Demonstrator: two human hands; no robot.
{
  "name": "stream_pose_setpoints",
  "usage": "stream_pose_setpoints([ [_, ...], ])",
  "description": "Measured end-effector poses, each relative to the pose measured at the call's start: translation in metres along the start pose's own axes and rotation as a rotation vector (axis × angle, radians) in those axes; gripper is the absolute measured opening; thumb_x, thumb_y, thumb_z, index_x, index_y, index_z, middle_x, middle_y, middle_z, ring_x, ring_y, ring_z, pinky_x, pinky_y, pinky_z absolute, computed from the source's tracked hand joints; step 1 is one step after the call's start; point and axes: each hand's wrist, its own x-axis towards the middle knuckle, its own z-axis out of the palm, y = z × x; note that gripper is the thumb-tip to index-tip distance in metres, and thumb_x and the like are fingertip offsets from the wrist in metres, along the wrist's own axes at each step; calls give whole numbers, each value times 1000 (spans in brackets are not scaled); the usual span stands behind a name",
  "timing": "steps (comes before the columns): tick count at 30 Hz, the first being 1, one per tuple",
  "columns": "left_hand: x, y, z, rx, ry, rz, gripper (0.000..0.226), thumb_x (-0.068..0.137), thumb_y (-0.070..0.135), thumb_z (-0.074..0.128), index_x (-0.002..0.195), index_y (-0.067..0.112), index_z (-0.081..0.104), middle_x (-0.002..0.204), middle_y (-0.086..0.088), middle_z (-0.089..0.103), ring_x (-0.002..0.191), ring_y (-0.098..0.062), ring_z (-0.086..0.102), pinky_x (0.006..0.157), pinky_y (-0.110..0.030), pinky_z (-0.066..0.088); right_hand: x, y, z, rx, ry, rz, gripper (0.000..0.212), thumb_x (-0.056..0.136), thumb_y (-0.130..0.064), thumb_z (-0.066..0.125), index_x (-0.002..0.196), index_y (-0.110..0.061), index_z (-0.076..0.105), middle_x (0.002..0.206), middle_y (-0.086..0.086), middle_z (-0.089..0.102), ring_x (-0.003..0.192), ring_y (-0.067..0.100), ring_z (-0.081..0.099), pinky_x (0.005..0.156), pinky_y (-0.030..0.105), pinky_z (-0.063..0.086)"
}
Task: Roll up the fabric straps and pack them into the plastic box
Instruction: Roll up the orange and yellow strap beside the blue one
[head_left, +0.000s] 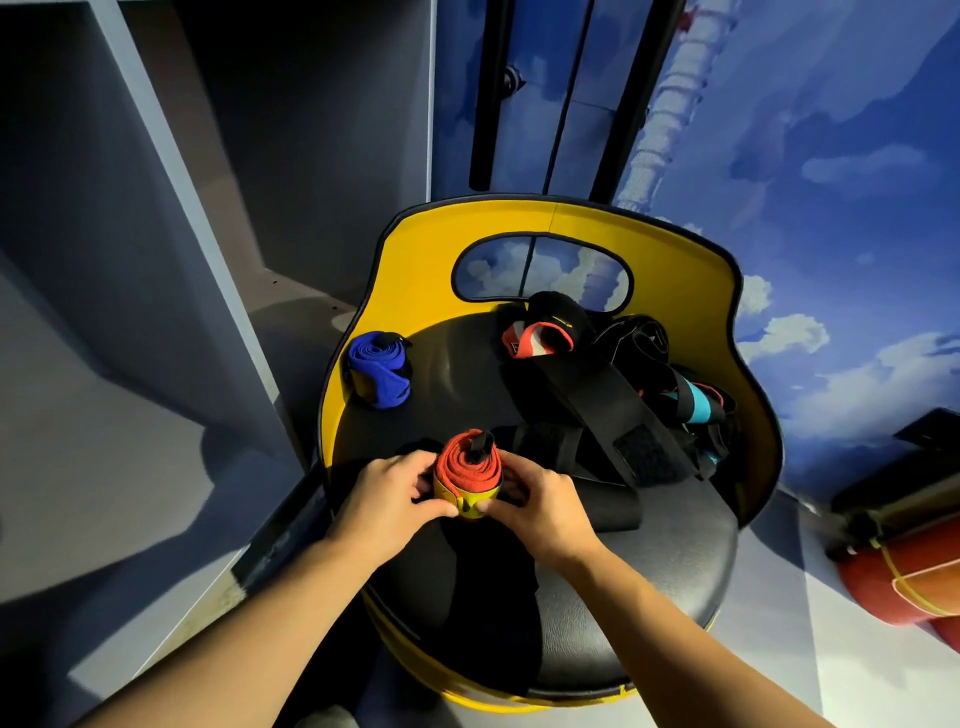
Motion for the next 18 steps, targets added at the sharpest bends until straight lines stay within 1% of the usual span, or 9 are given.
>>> stream_pose_setpoints([
  [2, -2, 0, -3, 16, -25, -4, 61, 70, 24, 91, 125, 21, 65, 97, 9, 64, 89, -11, 66, 85, -36, 58, 0, 3, 1, 40, 1, 34, 67, 72, -20, 89, 133, -19, 62, 111, -8, 73, 102, 0, 68, 95, 24, 54],
  [3, -2, 1, -2, 27, -22, 4, 62, 70, 23, 91, 125, 21, 64, 98, 9, 63, 89, -12, 66, 86, -36, 58, -1, 4, 1, 30, 2, 37, 67, 71, -23, 89, 132, -19, 63, 110, -7, 74, 102, 3, 69, 95, 27, 55],
  [4, -2, 0, -1, 42, -15, 13, 61, 70, 23, 91, 124, 21, 63, 100, 9, 63, 90, -12, 66, 86, -37, 58, -1, 4, 1, 12, 2, 32, 65, 71, -24, 89, 131, -21, 65, 107, -9, 74, 99, 3, 69, 93, 26, 55],
  [6, -2, 1, 1, 73, 1, 32, 59, 69, 26, 92, 120, 23, 62, 103, 7, 66, 90, -11, 65, 85, -36, 57, -3, 2, 0, -27, 4, 6, 59, 72, -21, 88, 127, -25, 68, 96, -16, 73, 94, 1, 67, 88, 17, 53],
  [8, -2, 1, 3, 102, 6, 37, 56, 70, 27, 91, 117, 23, 61, 105, 6, 67, 90, -11, 64, 84, -34, 56, -4, 0, 0, -48, 3, -16, 56, 72, -18, 87, 125, -26, 69, 89, -24, 70, 92, -4, 66, 84, 9, 48],
  [11, -4, 2, 9, 132, 27, 39, 52, 74, 28, 88, 117, 22, 61, 106, 5, 67, 93, -13, 64, 83, -29, 53, -4, -3, -1, -76, -2, -35, 55, 74, -18, 86, 126, -23, 69, 89, -29, 65, 92, -14, 62, 82, 3, 44],
  [13, -5, 1, 12, 135, 51, 29, 50, 75, 28, 87, 117, 20, 61, 108, 2, 69, 95, -15, 65, 83, -29, 53, -2, -2, -1, -83, -1, -41, 53, 75, -16, 85, 125, -21, 69, 88, -31, 62, 89, -19, 60, 80, 1, 41],
  [16, -4, 1, 14, 144, 61, 14, 53, 74, 29, 88, 118, 17, 62, 110, 0, 70, 98, -19, 66, 84, -31, 53, -2, -2, 0, -88, 8, -38, 51, 76, -17, 84, 124, -22, 70, 91, -26, 66, 90, -18, 60, 80, 2, 41],
  [18, -3, 2, 13, 143, 54, 6, 53, 73, 29, 89, 117, 18, 62, 108, 1, 69, 95, -17, 65, 83, -30, 54, -2, -4, 1, -78, -7, -38, 51, 77, -18, 82, 126, -24, 69, 97, -22, 69, 93, -16, 61, 82, 3, 41],
])
